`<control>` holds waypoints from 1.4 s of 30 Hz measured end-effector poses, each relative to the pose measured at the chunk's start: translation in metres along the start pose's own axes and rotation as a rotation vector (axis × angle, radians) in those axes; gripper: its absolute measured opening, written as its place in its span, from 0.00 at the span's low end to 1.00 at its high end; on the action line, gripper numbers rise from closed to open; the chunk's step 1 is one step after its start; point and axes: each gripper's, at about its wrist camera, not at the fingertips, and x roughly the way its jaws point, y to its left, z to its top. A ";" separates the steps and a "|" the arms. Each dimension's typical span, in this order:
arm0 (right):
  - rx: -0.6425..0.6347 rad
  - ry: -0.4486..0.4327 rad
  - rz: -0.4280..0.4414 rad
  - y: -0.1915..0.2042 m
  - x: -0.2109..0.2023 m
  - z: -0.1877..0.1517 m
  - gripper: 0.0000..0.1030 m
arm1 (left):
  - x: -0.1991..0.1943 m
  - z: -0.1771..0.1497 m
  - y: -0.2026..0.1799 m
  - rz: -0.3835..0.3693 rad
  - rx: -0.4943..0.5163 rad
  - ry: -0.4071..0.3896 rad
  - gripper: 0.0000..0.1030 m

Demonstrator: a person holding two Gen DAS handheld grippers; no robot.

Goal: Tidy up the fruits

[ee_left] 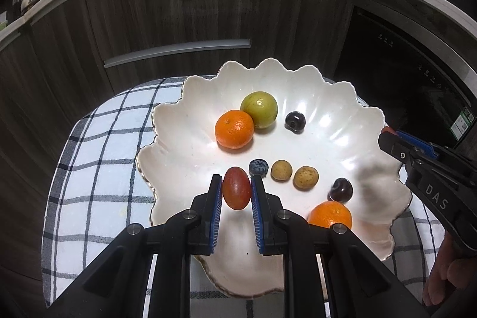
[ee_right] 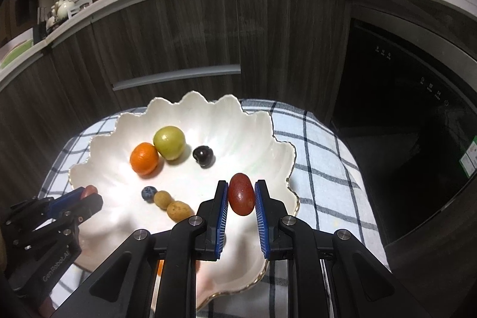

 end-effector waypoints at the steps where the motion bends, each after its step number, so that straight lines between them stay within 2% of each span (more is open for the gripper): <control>1: 0.004 0.012 -0.003 -0.001 0.003 0.000 0.19 | 0.001 0.000 0.000 0.000 0.000 0.000 0.24; 5: 0.013 0.039 -0.015 -0.005 0.011 0.001 0.20 | -0.002 0.000 -0.002 0.033 0.022 -0.016 0.36; 7: 0.008 0.036 -0.023 -0.005 0.010 0.002 0.25 | -0.002 0.000 -0.002 0.038 0.023 -0.016 0.40; 10: 0.024 0.026 -0.026 -0.008 0.007 0.003 0.55 | -0.004 0.001 -0.002 0.044 0.017 -0.019 0.50; 13: 0.038 0.013 -0.035 -0.009 0.001 0.005 0.68 | -0.011 0.002 0.000 0.062 0.005 -0.033 0.64; 23: 0.034 0.000 -0.037 -0.003 -0.018 0.003 0.69 | -0.037 0.002 0.006 0.101 -0.010 -0.068 0.76; 35: 0.014 -0.032 -0.032 0.007 -0.053 -0.002 0.69 | -0.074 -0.007 0.013 0.117 -0.033 -0.107 0.81; 39: 0.011 -0.045 -0.034 0.011 -0.066 -0.005 0.76 | -0.086 -0.013 0.014 0.124 -0.032 -0.119 0.83; 42: 0.010 -0.057 -0.039 0.012 -0.076 -0.009 0.76 | -0.093 -0.018 0.015 0.125 -0.033 -0.122 0.83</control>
